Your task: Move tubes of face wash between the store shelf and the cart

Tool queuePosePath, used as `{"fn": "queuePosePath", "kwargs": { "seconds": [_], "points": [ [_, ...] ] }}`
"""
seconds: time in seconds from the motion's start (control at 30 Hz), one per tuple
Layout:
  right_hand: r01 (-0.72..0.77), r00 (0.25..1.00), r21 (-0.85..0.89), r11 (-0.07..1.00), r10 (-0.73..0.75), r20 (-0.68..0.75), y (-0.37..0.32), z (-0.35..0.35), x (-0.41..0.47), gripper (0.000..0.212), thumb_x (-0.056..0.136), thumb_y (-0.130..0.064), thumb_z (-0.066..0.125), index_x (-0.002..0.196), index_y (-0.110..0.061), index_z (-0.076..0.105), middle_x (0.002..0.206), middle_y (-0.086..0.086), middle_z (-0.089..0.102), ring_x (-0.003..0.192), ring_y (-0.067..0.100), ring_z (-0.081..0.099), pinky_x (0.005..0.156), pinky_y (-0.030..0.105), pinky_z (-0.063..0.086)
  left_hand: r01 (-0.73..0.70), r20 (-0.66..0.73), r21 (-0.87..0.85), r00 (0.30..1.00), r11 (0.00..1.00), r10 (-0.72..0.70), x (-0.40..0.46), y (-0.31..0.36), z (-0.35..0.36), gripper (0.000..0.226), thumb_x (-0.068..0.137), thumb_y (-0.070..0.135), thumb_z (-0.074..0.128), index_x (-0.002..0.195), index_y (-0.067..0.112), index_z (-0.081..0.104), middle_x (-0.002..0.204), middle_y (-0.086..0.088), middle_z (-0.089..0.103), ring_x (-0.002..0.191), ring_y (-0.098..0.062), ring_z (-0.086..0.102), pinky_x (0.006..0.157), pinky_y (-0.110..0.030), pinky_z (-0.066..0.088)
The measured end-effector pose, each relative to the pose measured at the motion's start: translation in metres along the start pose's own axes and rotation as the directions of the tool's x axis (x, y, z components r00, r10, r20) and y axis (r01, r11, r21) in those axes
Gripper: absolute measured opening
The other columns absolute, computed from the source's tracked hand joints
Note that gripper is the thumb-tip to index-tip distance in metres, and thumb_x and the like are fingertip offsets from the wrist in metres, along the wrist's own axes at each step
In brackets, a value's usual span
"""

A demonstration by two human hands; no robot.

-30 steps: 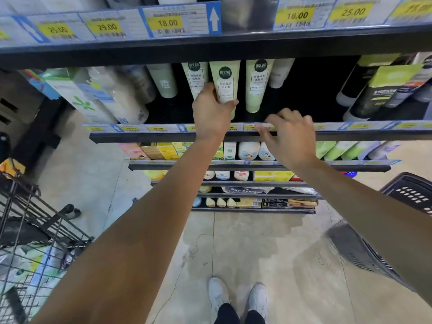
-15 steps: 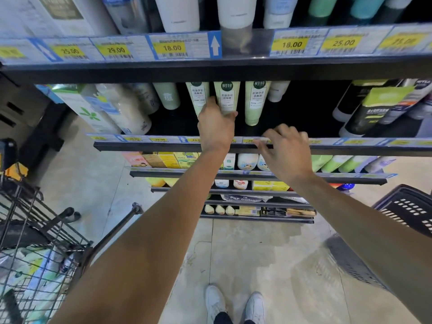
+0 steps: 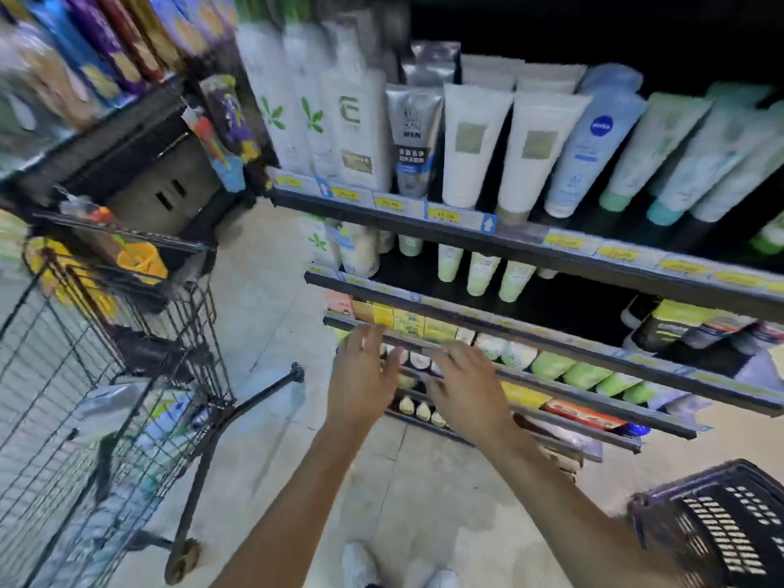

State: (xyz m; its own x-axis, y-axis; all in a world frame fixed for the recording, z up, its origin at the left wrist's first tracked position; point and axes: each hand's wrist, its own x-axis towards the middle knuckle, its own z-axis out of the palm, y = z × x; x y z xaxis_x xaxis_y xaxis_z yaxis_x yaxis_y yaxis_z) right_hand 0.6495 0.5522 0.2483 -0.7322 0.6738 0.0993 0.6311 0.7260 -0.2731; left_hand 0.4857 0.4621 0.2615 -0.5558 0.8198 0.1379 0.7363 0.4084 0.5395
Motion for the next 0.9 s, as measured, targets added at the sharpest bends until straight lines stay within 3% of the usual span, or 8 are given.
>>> {"fn": "queuePosePath", "kwargs": {
  "seconds": [0.13, 0.23, 0.33, 0.4, 0.53, 0.77, 0.9],
  "points": [
    [0.093, 0.985, 0.086, 0.992, -0.104, 0.138, -0.088, -0.009, 0.015, 0.042, 0.103, -0.048, 0.042, 0.135, -0.027, 0.06, 0.129, -0.001, 0.061, 0.124, 0.025, 0.055, 0.1, 0.043, 0.047, 0.165, -0.07, 0.125, 0.985, 0.978, -0.157, -0.054, -0.065, -0.056, 0.054, 0.096, 0.05, 0.039, 0.124, 0.013, 0.066, 0.121, -0.014, 0.065, 0.108, -0.04, 0.062, 0.089, -0.047, 0.054],
    [0.201, 0.955, 0.154, 0.967, -0.229, 0.187, -0.147, 0.0, 0.021, 0.055, 0.098, -0.055, 0.033, 0.136, -0.027, 0.061, 0.133, -0.001, 0.062, 0.127, 0.024, 0.055, 0.104, 0.044, 0.047, 0.3, -0.122, 0.144, 0.951, 0.943, -0.284, -0.099, -0.106, -0.096, 0.047, 0.095, 0.046, 0.044, 0.124, 0.016, 0.066, 0.118, -0.011, 0.066, 0.106, -0.037, 0.063, 0.086, -0.045, 0.055],
    [0.291, 0.916, 0.169, 0.942, -0.325, 0.234, -0.202, 0.016, 0.028, 0.046, 0.102, -0.049, 0.045, 0.142, -0.029, 0.056, 0.147, 0.001, 0.055, 0.139, 0.025, 0.047, 0.115, 0.045, 0.039, 0.422, -0.195, 0.13, 0.898, 0.897, -0.394, -0.14, -0.148, -0.129, 0.039, 0.092, 0.036, 0.061, 0.124, 0.013, 0.067, 0.115, -0.013, 0.067, 0.101, -0.039, 0.065, 0.084, -0.045, 0.056],
    [0.356, 0.88, 0.176, 0.918, -0.392, 0.267, -0.242, 0.025, 0.034, 0.047, 0.104, -0.049, 0.046, 0.147, -0.03, 0.052, 0.152, -0.002, 0.051, 0.142, 0.022, 0.044, 0.117, 0.042, 0.036, 0.524, -0.218, 0.101, 0.841, 0.846, -0.495, -0.165, -0.176, -0.152, 0.042, 0.096, 0.039, 0.058, 0.131, 0.016, 0.063, 0.122, -0.012, 0.065, 0.108, -0.038, 0.062, 0.089, -0.045, 0.054],
    [0.433, 0.818, 0.223, 0.873, -0.485, 0.31, -0.313, 0.055, 0.045, 0.052, 0.103, -0.055, 0.04, 0.143, -0.027, 0.056, 0.146, -0.005, 0.055, 0.137, 0.02, 0.049, 0.114, 0.039, 0.041, 0.631, -0.268, 0.001, 0.748, 0.776, -0.608, -0.204, -0.228, -0.187, 0.041, 0.101, 0.037, 0.054, 0.134, 0.015, 0.062, 0.128, -0.009, 0.063, 0.118, -0.034, 0.059, 0.098, -0.043, 0.049],
    [0.477, 0.732, 0.287, 0.831, -0.556, 0.393, -0.405, 0.103, 0.062, 0.043, 0.102, -0.046, 0.052, 0.138, -0.024, 0.06, 0.138, -0.003, 0.059, 0.127, 0.022, 0.054, 0.108, 0.048, 0.045, 0.756, -0.339, -0.122, 0.577, 0.643, -0.743, -0.245, -0.303, -0.218, 0.04, 0.1, 0.036, 0.057, 0.135, 0.017, 0.06, 0.127, -0.008, 0.063, 0.117, -0.031, 0.058, 0.096, -0.045, 0.05],
    [0.491, 0.679, 0.329, 0.807, -0.591, 0.436, -0.441, 0.129, 0.086, 0.043, 0.103, -0.043, 0.053, 0.141, -0.022, 0.058, 0.139, -0.003, 0.057, 0.13, 0.021, 0.051, 0.105, 0.039, 0.047, 0.796, -0.327, -0.16, 0.516, 0.584, -0.792, -0.233, -0.341, -0.228, 0.037, 0.102, 0.037, 0.055, 0.134, 0.018, 0.058, 0.128, -0.006, 0.061, 0.117, -0.03, 0.057, 0.094, -0.045, 0.05]
  ]
}}
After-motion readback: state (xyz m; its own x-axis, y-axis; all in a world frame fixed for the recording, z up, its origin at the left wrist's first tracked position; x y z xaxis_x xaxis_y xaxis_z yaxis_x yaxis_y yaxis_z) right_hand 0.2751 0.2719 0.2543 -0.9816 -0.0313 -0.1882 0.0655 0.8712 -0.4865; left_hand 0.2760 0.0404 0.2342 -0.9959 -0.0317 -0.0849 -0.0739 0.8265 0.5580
